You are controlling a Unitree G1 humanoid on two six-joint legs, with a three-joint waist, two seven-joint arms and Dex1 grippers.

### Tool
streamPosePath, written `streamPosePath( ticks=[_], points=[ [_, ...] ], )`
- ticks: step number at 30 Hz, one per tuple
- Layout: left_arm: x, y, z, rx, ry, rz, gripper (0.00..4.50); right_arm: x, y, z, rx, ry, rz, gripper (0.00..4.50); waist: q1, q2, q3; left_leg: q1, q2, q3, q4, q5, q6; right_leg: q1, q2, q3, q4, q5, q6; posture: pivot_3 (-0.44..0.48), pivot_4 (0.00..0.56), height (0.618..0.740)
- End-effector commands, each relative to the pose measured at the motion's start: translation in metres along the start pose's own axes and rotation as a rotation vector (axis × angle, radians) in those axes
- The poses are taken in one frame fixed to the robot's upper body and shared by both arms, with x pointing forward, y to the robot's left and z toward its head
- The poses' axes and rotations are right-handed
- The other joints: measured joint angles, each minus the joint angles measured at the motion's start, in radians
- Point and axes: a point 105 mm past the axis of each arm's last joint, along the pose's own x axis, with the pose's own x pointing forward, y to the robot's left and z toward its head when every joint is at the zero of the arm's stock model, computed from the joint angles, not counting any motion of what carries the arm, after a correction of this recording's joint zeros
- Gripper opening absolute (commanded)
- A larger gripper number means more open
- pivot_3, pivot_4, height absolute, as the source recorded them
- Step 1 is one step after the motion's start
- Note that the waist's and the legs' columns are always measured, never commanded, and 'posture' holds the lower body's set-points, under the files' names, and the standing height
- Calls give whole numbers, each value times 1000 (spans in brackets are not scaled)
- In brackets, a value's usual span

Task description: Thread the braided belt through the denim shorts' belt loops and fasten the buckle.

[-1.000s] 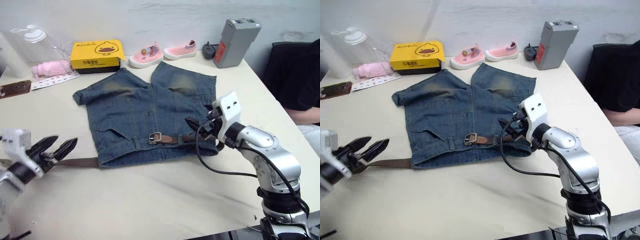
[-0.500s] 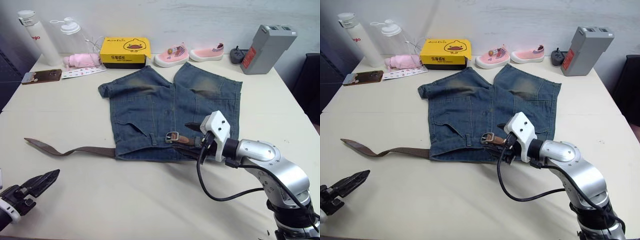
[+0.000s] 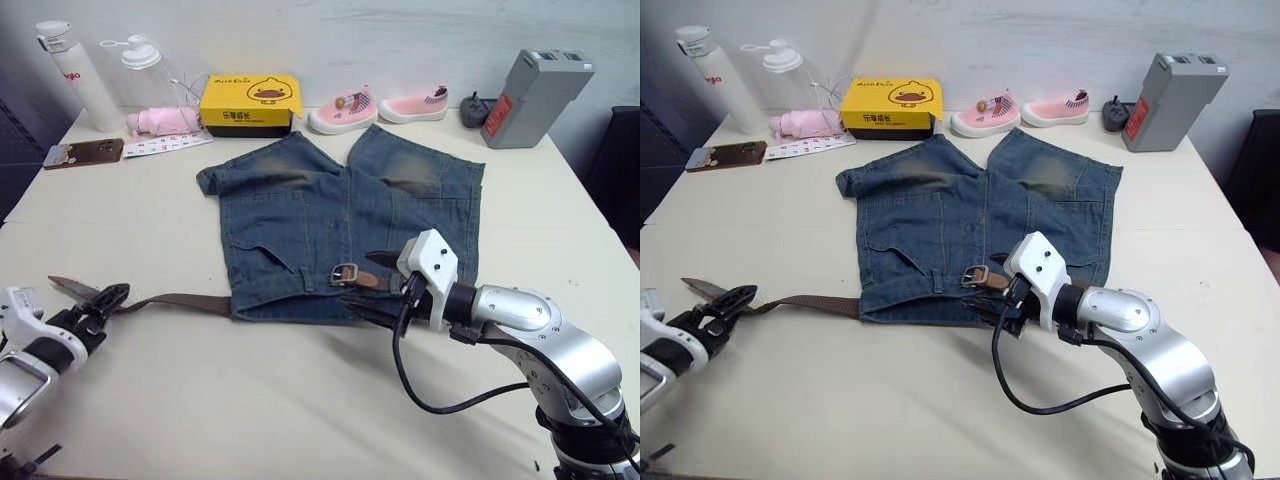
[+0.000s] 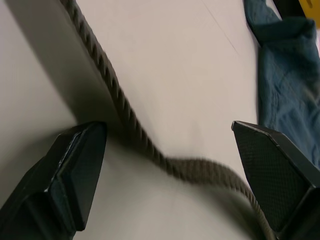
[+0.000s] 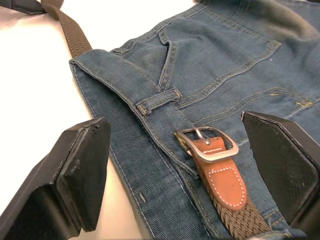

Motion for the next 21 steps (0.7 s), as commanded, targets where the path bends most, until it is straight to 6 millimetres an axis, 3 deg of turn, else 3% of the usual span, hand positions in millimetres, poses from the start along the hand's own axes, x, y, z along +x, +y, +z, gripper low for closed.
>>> streamPosePath(
  ticks=[1,4,11,12,15,18,21],
  points=[
    [5,25,-18,-39,81,133,4404,-4,3,17,-51,-46,-4,4460,-2,3,0,2,0,1,0,0,0,0,0,1,1,0,0,0,150,658],
    [7,28,-21,-42,96,145,3537,-4,1,24,-44,-71,-14,4500,-1,5,0,8,1,6,-3,0,-1,0,0,7,2,0,-1,0,150,658],
    [19,29,-25,-22,124,178,237,-7,-4,28,-43,-71,-40,4500,11,5,0,8,0,8,-3,-2,0,0,0,10,1,0,0,0,150,658],
    [22,28,-24,-13,123,178,44,-7,-5,28,-43,-70,-45,4500,15,5,0,8,0,9,-3,-2,0,0,0,10,1,0,0,0,150,658],
    [29,22,-16,59,102,165,44,-8,-7,29,-45,-68,-58,4500,26,6,-1,8,0,9,-3,-2,0,0,0,10,1,0,0,0,150,658],
    [34,-3,3,253,19,86,44,-10,-9,28,-58,-58,-71,4500,29,6,-1,8,0,9,-3,-3,-3,-1,0,10,1,0,0,0,150,658],
    [35,-65,30,635,-148,-69,44,-12,-9,29,-109,-43,-71,4500,28,0,1,5,0,10,-3,-4,-5,-3,1,10,0,0,0,0,150,658]
  ],
)
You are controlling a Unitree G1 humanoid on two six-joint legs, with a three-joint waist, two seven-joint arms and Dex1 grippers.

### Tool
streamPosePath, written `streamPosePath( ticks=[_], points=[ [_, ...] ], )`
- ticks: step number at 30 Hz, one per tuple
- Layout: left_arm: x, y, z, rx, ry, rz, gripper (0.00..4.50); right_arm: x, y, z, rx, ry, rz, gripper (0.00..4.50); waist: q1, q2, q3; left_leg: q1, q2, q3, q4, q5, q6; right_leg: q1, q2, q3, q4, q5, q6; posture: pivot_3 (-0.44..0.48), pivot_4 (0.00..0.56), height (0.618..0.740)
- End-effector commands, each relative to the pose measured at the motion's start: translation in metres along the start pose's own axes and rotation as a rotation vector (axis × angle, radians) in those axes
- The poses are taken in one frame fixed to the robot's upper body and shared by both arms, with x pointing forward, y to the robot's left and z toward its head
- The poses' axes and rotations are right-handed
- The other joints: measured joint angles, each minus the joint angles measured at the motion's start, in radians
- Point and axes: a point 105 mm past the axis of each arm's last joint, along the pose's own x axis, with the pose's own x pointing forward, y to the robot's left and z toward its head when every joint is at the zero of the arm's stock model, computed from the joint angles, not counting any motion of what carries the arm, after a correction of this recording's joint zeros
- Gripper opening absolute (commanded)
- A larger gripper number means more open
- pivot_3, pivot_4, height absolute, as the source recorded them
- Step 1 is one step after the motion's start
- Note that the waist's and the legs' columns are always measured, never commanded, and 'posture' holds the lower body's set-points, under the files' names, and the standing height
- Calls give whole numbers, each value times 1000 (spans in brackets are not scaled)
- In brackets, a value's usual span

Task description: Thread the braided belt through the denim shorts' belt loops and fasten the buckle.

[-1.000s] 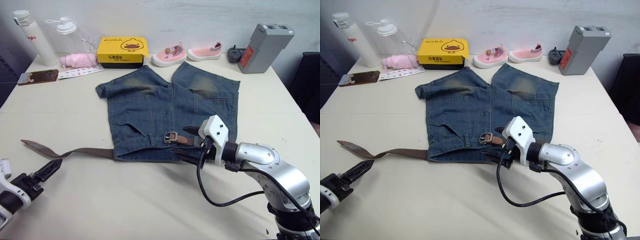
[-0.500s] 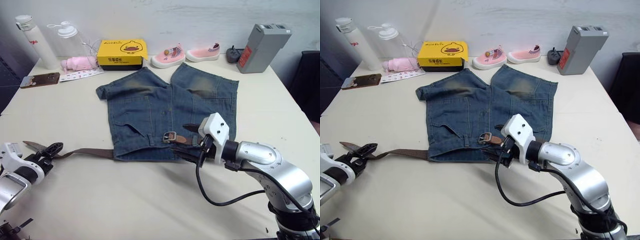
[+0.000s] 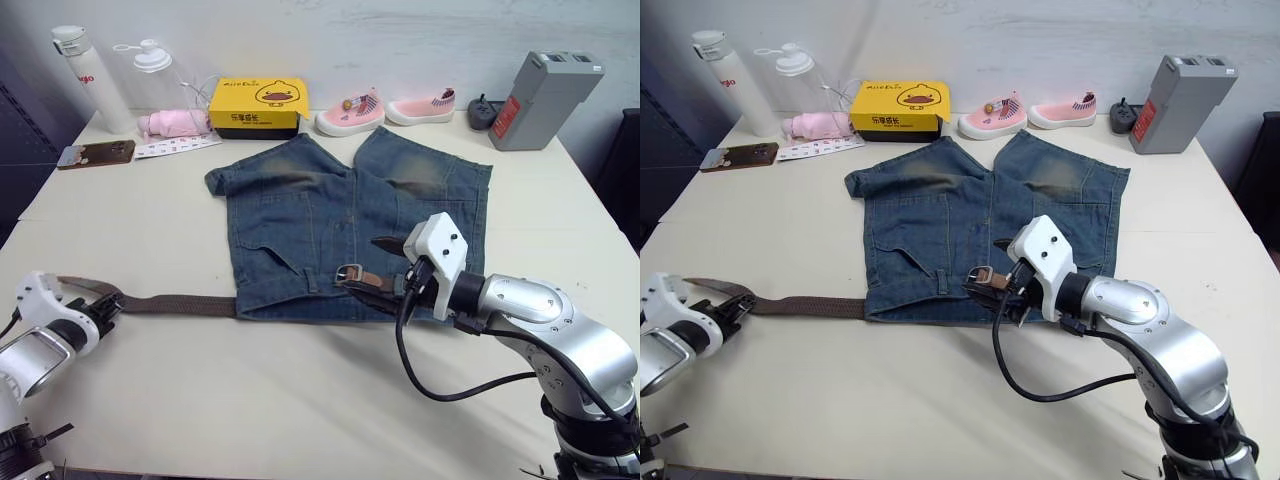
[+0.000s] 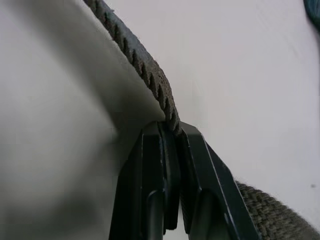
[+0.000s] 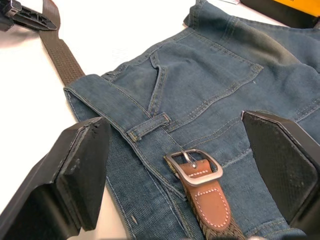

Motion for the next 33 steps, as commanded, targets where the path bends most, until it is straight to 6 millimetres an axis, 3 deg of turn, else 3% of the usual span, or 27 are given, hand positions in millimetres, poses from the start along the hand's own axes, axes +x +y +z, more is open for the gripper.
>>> streamPosePath(
  ticks=[1,3,6,11,15,21,27,30,33],
  points=[
    [-4,-66,43,497,-204,-153,44,-6,2,14,-115,-26,-2,4500,-1,-8,1,-5,1,0,1,1,1,-4,1,0,0,0,0,0,150,658],
    [-5,-99,41,815,-247,-217,44,-6,4,13,-173,-9,11,4500,-5,-12,2,-15,-1,0,3,2,3,-13,4,0,1,1,-1,0,150,658],
    [-9,-147,21,1259,-319,-340,44,0,7,10,-276,6,23,4500,-10,-11,3,-15,-1,2,2,2,3,-12,6,0,-1,2,0,0,150,658],
    [-16,-188,-9,1586,-433,-487,44,16,12,15,-469,-32,28,4500,-46,-11,3,-15,1,9,-7,1,5,-13,8,1,-10,3,2,0,150,658],
    [-23,-212,-22,1655,-538,-595,44,31,20,21,-652,-96,32,4500,-55,-11,4,-15,2,16,-7,2,4,-14,9,0,-9,2,2,0,150,658],
    [-23,-215,-24,1685,-560,-603,44,39,32,21,-707,-134,79,4500,-53,-11,4,-15,3,11,1,2,5,-13,8,1,-4,3,2,0,150,658],
    [-26,-219,-27,1676,-572,-618,44,49,17,17,-712,-115,20,4500,-53,-11,4,-15,3,6,5,3,6,-13,8,3,2,3,2,0,150,658],
    [-26,-218,-27,1691,-573,-617,0,52,17,14,-712,-105,16,3643,-54,-11,4,-15,3,6,5,3,6,-13,8,2,2,3,2,0,150,658],
    [-25,-218,-27,1704,-568,-615,0,54,19,12,-710,-103,16,2265,-54,-11,4,-15,3,6,5,3,6,-13,8,2,2,3,2,0,150,658]
  ],
)
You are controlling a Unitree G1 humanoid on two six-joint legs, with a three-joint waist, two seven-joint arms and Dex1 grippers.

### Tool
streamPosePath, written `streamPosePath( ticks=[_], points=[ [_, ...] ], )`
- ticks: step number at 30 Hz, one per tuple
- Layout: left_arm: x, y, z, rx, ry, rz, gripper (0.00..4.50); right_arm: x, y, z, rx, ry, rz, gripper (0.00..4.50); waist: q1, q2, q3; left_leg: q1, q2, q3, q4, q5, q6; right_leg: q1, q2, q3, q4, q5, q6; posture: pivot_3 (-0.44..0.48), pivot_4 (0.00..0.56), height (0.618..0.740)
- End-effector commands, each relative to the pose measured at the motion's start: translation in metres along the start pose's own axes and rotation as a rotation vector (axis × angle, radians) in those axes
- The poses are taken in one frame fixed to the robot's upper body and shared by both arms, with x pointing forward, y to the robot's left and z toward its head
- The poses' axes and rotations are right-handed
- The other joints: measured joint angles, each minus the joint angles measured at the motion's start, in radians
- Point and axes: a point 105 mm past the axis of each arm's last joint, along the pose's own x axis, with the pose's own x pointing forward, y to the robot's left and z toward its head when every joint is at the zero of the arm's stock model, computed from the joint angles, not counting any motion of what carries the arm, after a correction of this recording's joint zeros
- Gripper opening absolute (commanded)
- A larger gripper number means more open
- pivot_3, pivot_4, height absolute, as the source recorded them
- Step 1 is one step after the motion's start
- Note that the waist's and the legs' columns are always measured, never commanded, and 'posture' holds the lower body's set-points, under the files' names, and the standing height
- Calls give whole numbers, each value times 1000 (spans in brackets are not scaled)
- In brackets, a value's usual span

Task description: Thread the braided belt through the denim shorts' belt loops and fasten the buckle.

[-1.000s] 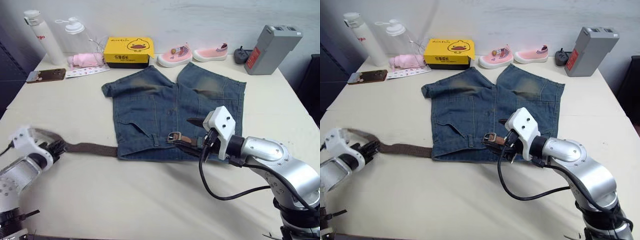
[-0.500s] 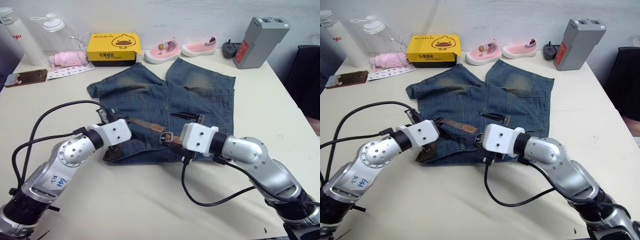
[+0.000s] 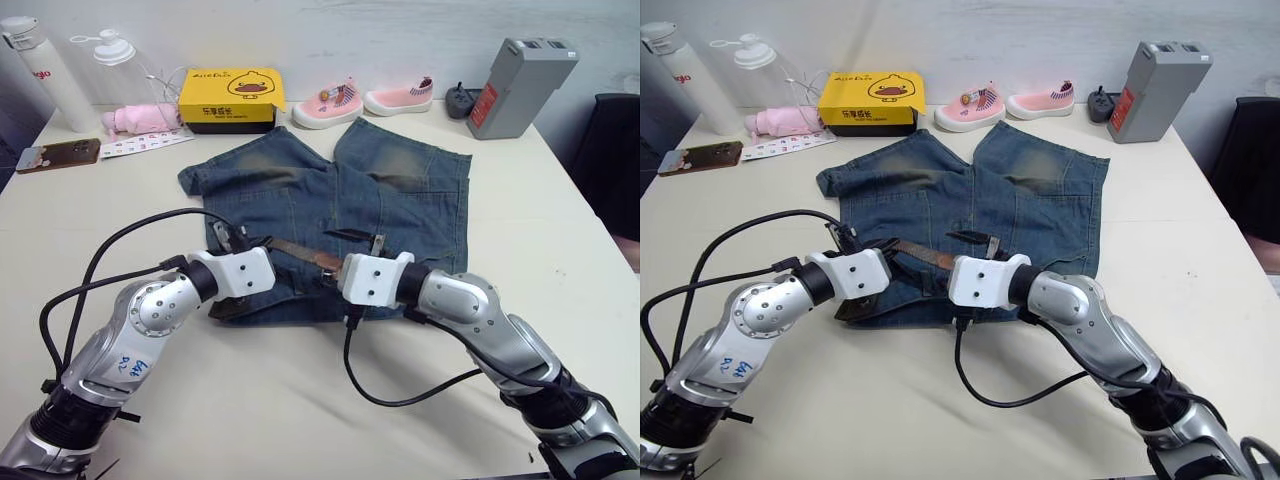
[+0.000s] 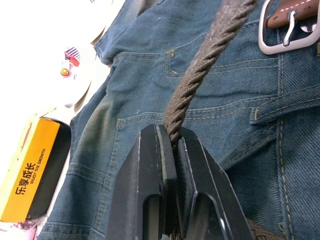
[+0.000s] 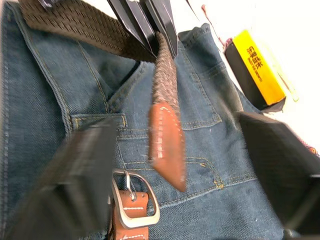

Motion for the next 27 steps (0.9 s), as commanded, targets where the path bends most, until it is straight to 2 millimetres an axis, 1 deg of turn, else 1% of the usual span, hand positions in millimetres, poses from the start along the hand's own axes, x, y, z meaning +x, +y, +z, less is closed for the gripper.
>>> streamPosePath(
  ticks=[1,2,3,4,5,9,13,15,16,18,22,23,24,25,27],
  points=[
    [-4,8,8,45,-21,28,0,0,-1,9,-26,-33,-15,1841,0,0,0,0,0,0,0,0,0,0,0,0,0,0,0,0,150,658],
    [-4,8,7,46,-19,27,0,1,0,10,-23,-35,-14,1420,-1,0,0,0,0,0,0,0,0,0,0,0,0,0,0,0,150,658],
    [-4,8,7,48,-17,27,0,1,1,11,-21,-39,-14,851,-1,0,0,0,0,0,0,0,0,0,0,0,0,0,0,0,150,658],
    [-4,7,7,48,-16,24,0,2,2,12,-17,-42,-14,376,-1,0,0,0,0,0,0,0,0,0,0,0,0,0,0,0,150,658],
    [-4,7,7,49,-15,21,0,3,2,13,-15,-44,-14,55,-1,0,0,0,0,0,0,0,0,0,0,0,0,0,0,0,150,658],
    [-4,11,11,-9,-40,53,0,4,5,13,-7,-41,-15,55,-1,0,0,0,0,0,0,0,0,0,0,0,0,0,0,0,150,658],
    [-11,11,16,-99,-67,33,1611,4,4,11,-21,-31,-19,0,-1,0,0,0,0,0,1,0,0,0,0,0,1,0,0,0,150,658],
    [-18,9,17,-165,-62,-23,2433,5,3,10,-33,-28,-21,0,-2,0,0,0,0,0,1,0,0,0,0,0,1,0,0,0,150,658],
    [-23,7,17,-182,-61,-62,2702,5,3,9,-38,-26,-21,0,-2,0,0,0,0,0,1,0,0,0,0,0,1,0,0,0,150,658],
    [-33,11,16,-231,-61,-97,2702,5,3,8,-42,-26,-18,0,-4,0,0,0,0,-1,1,0,0,0,0,0,1,0,0,0,150,658],
    [-54,17,6,-264,9,-189,2702,6,5,7,-34,-31,-6,0,-4,0,0,0,1,-1,2,0,-1,0,1,0,3,-1,-1,0,150,658],
    [-60,25,7,-415,-4,-197,2702,6,6,5,-36,-28,-4,0,-4,1,0,1,1,-1,2,0,-1,0,1,0,3,-1,-2,0,150,658],
    [-65,26,13,-579,-37,-236,2702,7,6,4,-42,-25,-4,0,-4,1,0,1,1,-1,2,0,-1,0,0,0,3,-1,-2,0,150,658],
    [-68,25,18,-684,-64,-279,2702,7,6,3,-47,-22,-4,0,-4,1,0,1,1,-1,3,0,-1,0,1,0,4,-1,-2,0,150,658],
    [-75,22,42,-1045,-277,-391,2702,7,4,0,-86,-16,-17,0,-2,1,0,0,5,-2,4,0,-1,1,1,0,5,-1,-2,0,150,658]
  ],
)
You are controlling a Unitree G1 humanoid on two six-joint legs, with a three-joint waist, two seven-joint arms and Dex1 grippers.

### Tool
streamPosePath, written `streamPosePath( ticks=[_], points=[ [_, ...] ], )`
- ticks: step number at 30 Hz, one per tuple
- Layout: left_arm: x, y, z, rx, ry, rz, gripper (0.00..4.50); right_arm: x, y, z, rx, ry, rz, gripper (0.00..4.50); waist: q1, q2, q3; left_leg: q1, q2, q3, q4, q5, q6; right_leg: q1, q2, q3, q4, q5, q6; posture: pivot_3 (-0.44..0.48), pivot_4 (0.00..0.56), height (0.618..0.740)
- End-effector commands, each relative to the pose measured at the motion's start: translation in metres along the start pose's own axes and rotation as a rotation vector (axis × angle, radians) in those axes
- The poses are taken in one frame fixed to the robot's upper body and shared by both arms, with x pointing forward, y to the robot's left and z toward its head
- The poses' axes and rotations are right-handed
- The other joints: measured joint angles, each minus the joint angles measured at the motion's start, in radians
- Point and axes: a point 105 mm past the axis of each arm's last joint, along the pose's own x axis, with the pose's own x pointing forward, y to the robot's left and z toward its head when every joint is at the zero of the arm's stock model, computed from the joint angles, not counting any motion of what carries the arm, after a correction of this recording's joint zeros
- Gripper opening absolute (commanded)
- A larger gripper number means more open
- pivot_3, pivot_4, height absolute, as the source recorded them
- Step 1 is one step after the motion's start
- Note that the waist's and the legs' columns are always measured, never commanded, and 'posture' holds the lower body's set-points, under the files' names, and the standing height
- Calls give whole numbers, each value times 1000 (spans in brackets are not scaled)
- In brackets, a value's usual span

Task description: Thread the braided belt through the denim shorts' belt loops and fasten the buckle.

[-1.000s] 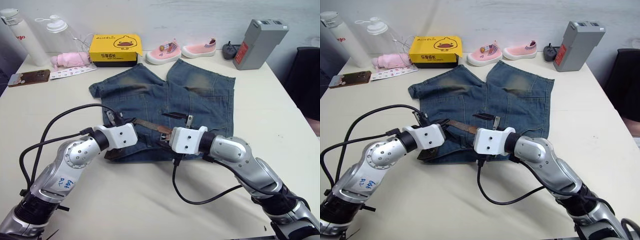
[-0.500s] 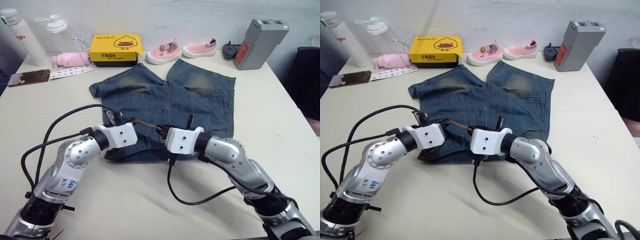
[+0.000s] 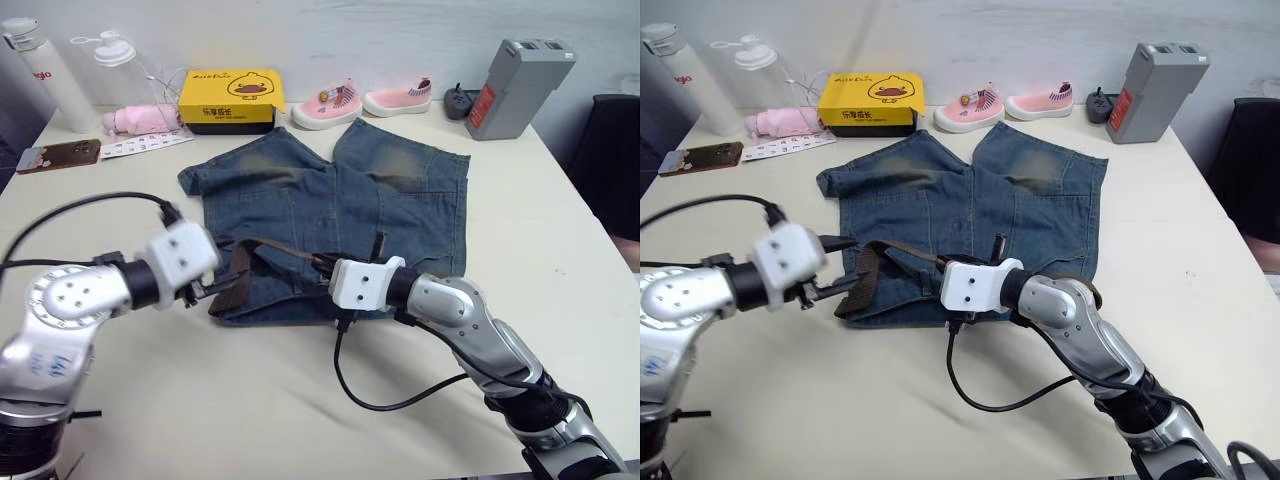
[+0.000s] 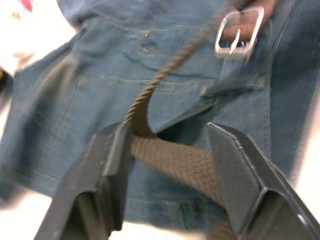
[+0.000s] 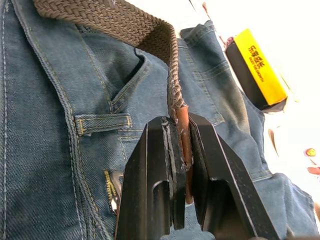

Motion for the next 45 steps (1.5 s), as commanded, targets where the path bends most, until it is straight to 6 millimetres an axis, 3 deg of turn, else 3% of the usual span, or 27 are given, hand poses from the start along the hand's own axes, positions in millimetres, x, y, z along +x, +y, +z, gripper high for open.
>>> streamPosePath(
  ticks=[1,3,5,8,11,17,22,29,36,45],
  points=[
    [-20,-28,44,-606,-347,-311,2702,0,-5,3,-92,-20,-30,0,-1,0,0,0,1,-1,1,0,0,1,0,0,0,0,0,0,150,658],
    [-26,-36,46,-863,-418,-373,2702,0,-8,2,-147,-23,-55,0,-4,0,0,2,1,-2,1,0,0,3,0,1,0,0,0,0,150,658],
    [-24,-52,35,-1065,-374,-392,2702,0,-11,1,-213,-26,-84,0,-12,0,0,4,2,-3,1,0,-1,4,1,3,-1,0,-1,0,150,658],
    [-11,-60,19,-1329,-395,-309,2702,0,-15,-1,-285,-36,-116,0,-13,0,0,5,2,-3,1,0,-1,5,0,4,2,-1,-2,0,150,658],
    [6,-46,9,-1554,-534,-109,2702,-1,-20,0,-356,-53,-150,0,1,0,0,4,0,-2,6,-1,-1,4,0,4,3,-1,-2,0,150,658],
    [25,-23,21,-1817,-670,87,2702,-4,-20,-1,-473,-72,-167,0,8,-4,-1,-2,-1,-2,17,-3,1,0,-2,5,13,-1,-2,0,150,658],
    [24,-22,20,-1866,-678,121,2702,-8,-19,-3,-532,-87,-178,0,3,-4,-1,-2,-4,-2,16,-3,0,-1,0,5,13,-2,-3,0,150,658],
    [23,-21,-3,-1900,-635,173,2702,-14,-21,4,-566,-147,-203,0,6,-4,-1,-4,-3,-3,17,-3,0,-1,1,4,12,-3,-3,0,150,658],
    [34,-21,-1,-1889,-610,100,2702,-17,-15,11,-583,-193,-179,0,6,-4,-1,-13,-1,-7,26,-6,-1,-4,4,2,14,-3,-3,0,150,658],
    [45,-17,7,-1926,-609,67,2702,-19,-15,13,-594,-203,-184,0,7,-4,-1,-13,0,-6,27,-6,-1,-5,5,2,14,-3,-3,0,150,658]
  ],
)
